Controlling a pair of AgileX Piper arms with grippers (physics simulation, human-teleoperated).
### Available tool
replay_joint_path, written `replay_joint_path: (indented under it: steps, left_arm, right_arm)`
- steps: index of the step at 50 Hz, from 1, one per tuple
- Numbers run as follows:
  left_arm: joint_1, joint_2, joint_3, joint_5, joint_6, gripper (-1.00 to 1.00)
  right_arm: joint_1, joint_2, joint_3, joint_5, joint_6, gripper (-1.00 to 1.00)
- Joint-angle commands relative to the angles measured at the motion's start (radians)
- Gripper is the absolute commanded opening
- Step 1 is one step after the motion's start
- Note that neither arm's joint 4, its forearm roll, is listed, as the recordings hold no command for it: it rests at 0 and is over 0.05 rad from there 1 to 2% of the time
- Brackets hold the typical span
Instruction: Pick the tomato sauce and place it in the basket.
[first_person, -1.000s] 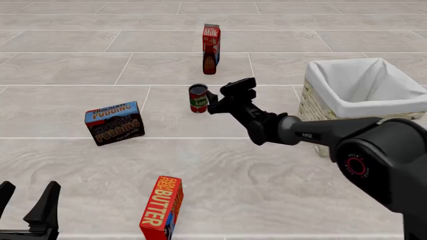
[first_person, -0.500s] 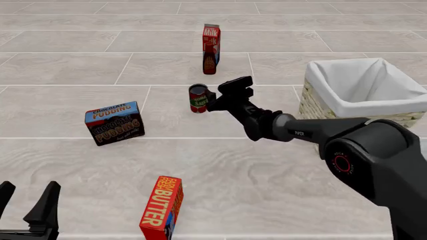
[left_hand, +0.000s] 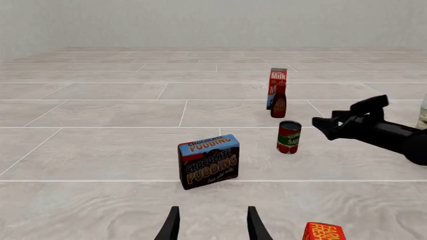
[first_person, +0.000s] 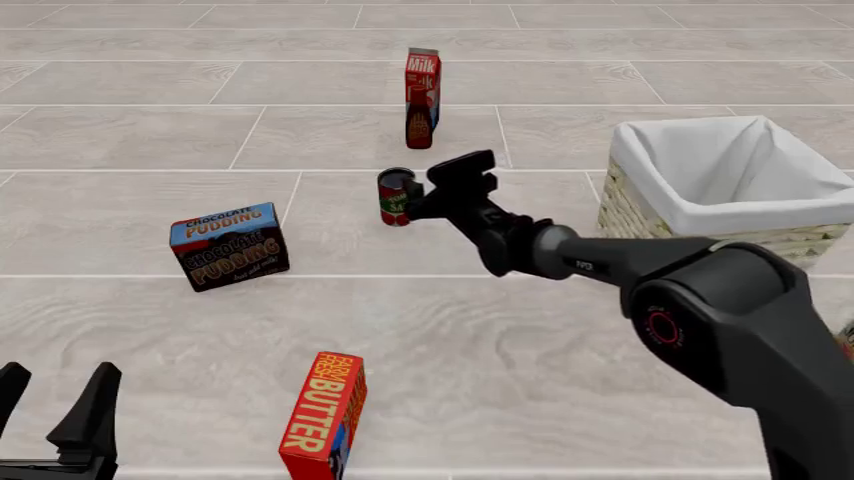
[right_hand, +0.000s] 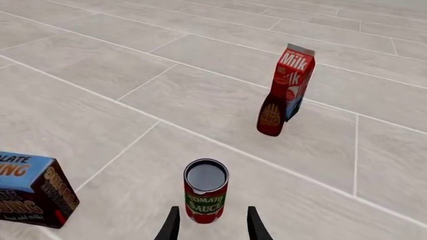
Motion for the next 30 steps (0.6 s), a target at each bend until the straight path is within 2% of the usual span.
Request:
replay_joint_path:
  steps: [1,30]
  left_arm:
    - [0.000,0.000,0.000,0.000,0.000,1.00]
    - [0.000,0.000,0.000,0.000,0.000,1.00]
  right_arm:
    - [0.009,0.025,-0.050,0.025,0.000,1.00]
    - [-0.002,0.101,-0.174,0.082,0.008,1.00]
